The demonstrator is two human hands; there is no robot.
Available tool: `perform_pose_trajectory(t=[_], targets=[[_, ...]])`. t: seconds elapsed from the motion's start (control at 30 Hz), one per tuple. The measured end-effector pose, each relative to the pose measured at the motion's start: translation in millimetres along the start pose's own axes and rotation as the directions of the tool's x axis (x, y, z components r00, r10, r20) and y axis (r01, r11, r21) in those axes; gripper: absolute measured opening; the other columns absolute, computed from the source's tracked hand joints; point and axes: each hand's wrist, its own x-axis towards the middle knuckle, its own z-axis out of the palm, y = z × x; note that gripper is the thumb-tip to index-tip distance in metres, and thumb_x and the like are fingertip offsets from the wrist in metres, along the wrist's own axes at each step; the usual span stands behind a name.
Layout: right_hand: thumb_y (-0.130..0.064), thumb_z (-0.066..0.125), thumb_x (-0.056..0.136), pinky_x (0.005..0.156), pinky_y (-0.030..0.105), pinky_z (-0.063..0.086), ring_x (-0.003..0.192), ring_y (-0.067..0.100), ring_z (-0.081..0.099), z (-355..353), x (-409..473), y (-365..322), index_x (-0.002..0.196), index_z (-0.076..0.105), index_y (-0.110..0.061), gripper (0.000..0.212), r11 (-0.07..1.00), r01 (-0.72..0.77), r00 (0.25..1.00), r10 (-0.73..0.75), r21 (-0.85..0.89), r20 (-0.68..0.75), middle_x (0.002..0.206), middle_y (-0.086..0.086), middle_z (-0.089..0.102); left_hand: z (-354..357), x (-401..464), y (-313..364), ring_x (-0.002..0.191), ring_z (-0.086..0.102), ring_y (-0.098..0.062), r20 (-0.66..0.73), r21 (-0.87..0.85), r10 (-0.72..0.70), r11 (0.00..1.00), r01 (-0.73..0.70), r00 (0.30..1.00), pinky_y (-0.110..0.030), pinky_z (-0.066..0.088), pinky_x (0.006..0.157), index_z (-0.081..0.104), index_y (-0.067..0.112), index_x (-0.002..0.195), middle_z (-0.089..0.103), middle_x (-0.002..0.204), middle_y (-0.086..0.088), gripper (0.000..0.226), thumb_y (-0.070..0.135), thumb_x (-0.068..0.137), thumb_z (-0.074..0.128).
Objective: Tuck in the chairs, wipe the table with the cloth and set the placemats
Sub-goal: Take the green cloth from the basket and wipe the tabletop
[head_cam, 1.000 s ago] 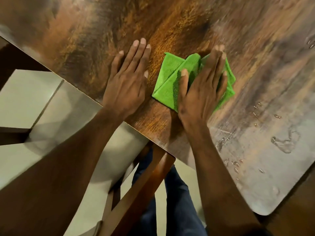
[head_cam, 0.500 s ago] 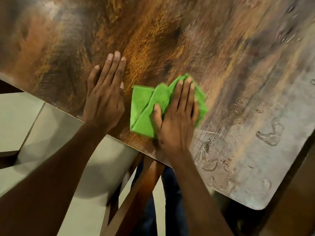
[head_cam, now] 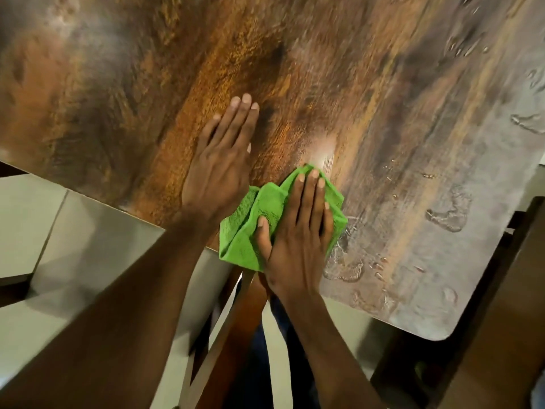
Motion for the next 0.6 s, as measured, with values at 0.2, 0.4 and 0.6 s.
perform_pose_trajectory(t=[0.2,0.4,0.6], targets=[[-0.056,0.032,0.109,0.132,0.043,0.007,0.166,0.023,0.005,-11.6,74.2,36.5,0.17,0.011,-0.01,0.079,0.998,0.027,0.994,-0.021,0.053,-0.11,0.178,0.009,0.007,-1.8,-5.0,-1.5,0.165,0.017,-0.021,-0.037,-0.082,-0.021,0.997,0.018,0.999,-0.039,0.012,0.134,0.027,0.007,0.168,0.023,0.177,-0.011,0.055,0.015,0.114,0.033],[-0.058,0.028,0.111,0.133,0.049,0.008,0.166,0.028,0.0,-7.9,29.3,21.4,0.169,0.008,-0.007,0.08,1.0,-0.013,0.999,0.013,0.016,-0.05,0.178,0.014,0.003,-2.2,-3.5,3.2,0.166,0.014,-0.023,-0.019,0.0,-0.016,1.0,0.016,1.0,-0.041,0.012,0.134,0.022,0.008,0.17,0.019,0.178,-0.011,0.057,0.014,0.113,0.029],[-0.058,0.032,0.109,0.133,0.047,0.009,0.166,0.023,-0.003,-3.0,-11.8,21.9,0.17,0.006,-0.01,0.082,0.998,0.054,0.999,-0.054,0.031,-0.005,0.179,0.01,0.0,1.8,-2.7,2.1,0.167,0.012,-0.022,-0.039,-0.019,-0.013,1.0,0.013,0.999,-0.038,0.008,0.134,0.021,0.01,0.17,0.018,0.178,-0.01,0.057,0.011,0.114,0.031]])
